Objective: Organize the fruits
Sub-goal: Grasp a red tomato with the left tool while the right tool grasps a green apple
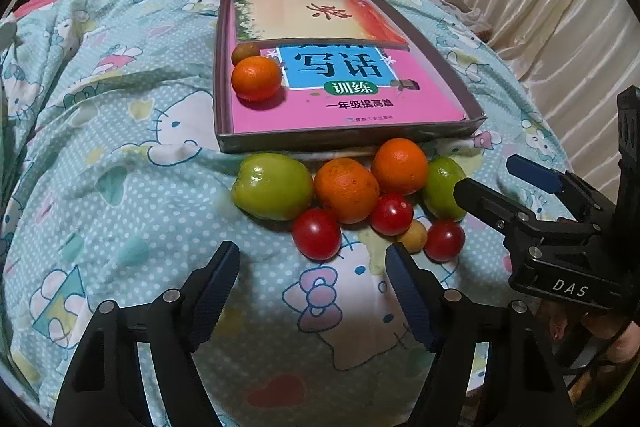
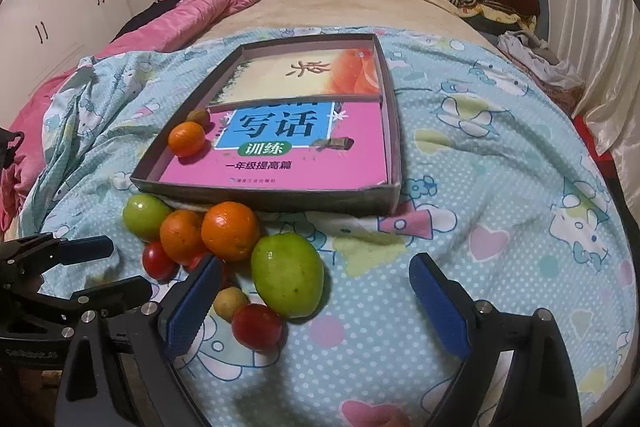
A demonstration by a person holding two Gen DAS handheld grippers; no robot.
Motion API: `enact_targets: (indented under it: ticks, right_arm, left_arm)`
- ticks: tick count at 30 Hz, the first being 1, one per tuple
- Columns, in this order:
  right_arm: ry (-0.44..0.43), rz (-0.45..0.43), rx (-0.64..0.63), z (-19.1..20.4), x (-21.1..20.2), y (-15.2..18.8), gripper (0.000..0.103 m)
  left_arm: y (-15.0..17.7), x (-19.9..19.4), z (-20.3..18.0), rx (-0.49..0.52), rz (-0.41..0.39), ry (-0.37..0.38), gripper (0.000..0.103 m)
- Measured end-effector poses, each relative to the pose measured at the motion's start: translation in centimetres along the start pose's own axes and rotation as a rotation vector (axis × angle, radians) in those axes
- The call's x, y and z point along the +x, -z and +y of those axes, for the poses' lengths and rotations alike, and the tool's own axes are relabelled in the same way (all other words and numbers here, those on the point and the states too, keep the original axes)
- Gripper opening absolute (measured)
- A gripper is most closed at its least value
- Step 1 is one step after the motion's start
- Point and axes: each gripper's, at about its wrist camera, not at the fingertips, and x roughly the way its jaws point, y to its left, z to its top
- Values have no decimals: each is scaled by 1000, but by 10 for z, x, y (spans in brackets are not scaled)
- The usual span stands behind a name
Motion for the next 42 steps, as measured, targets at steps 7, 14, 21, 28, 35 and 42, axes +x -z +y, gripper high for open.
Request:
enact_targets:
  ticks: [7,14,21,28,35,42]
  right_arm:
    - [-6,13,-15,4,3,1,89]
    - [-17,44,-26,6,10,2,78]
    - [-39,78,-28,5,21,3,63]
    - [-83,102,-45,10,30,3,49]
    - [-70,110,-83,16,38,3,46]
    - [-67,109,-92,17,41,2,45]
  left_arm:
    - [-2,2,7,-27,-3,22,63]
    - [-3,9,9,-30,17,37,49]
    - [-2,16,9,-34,30,38,49]
    - [-4,20,11,-43,29,41,49]
    - [-7,27,10,-38,34,34,48]
    - [-9,33,6,-15,34,14,47]
